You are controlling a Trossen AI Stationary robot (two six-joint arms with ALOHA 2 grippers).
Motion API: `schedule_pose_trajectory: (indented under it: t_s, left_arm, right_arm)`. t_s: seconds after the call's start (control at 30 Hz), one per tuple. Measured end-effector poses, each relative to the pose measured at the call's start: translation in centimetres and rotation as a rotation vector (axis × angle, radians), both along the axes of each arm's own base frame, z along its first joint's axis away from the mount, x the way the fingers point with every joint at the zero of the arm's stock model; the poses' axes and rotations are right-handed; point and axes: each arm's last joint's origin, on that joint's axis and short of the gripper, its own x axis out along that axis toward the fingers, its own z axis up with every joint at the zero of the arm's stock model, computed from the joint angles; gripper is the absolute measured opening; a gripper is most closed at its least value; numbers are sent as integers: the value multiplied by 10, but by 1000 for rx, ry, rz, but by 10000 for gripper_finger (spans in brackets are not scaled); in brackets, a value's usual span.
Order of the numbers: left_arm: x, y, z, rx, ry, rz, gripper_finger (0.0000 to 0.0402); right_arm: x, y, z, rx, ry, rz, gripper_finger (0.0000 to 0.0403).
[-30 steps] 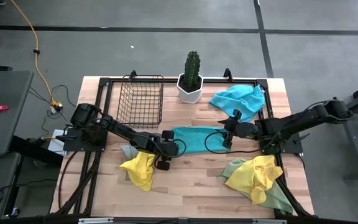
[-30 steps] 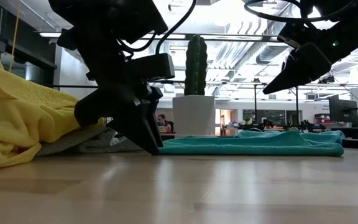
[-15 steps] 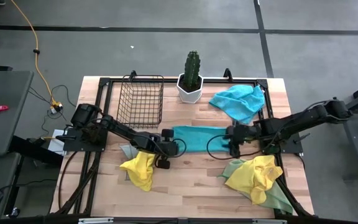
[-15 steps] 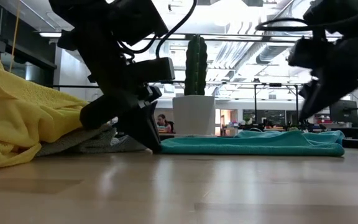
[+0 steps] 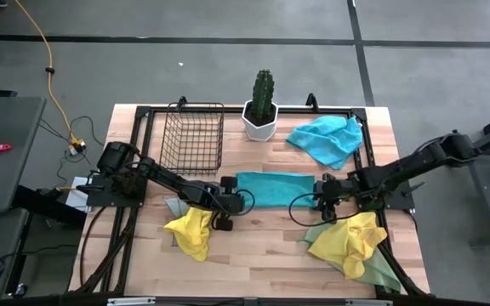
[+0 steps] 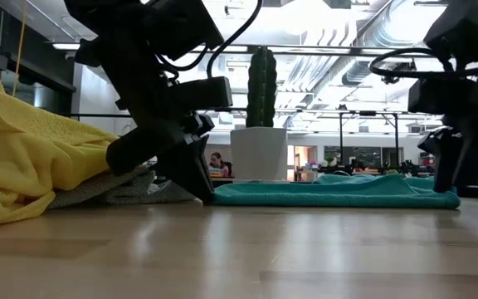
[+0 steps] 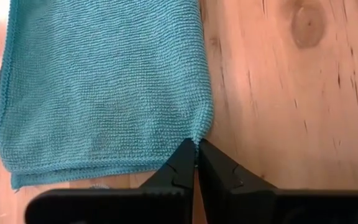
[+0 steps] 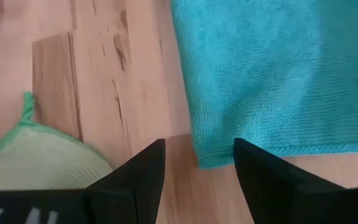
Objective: Fold microfiber towels
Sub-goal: Fold the top blue microfiber towel on the table
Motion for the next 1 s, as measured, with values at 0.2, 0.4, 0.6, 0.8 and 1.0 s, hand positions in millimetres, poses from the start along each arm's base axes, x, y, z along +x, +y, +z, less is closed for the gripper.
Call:
schedule_pose_trajectory:
  t_s: [0.2, 0.4, 0.6, 0.8, 1.0]
  left_arm:
    - [0, 0, 0, -6, -2, 8, 2]
    - [0, 0, 0, -23, -5, 15, 2]
    - [0, 0, 0, -31, -7, 22, 3]
    - [-1, 0, 0, -29, 4, 22, 3]
    - [-2, 0, 0, -21, 11, 22, 3]
  right_arm:
    - [0, 5, -2, -33, -27, 11, 183]
    - [3, 10, -14, -89, 25, 35, 183]
    - [9, 13, -23, -179, 52, 14, 179]
    - [10, 14, -23, -188, 83, -6, 140]
    - [9, 14, -19, -177, 141, -46, 33]
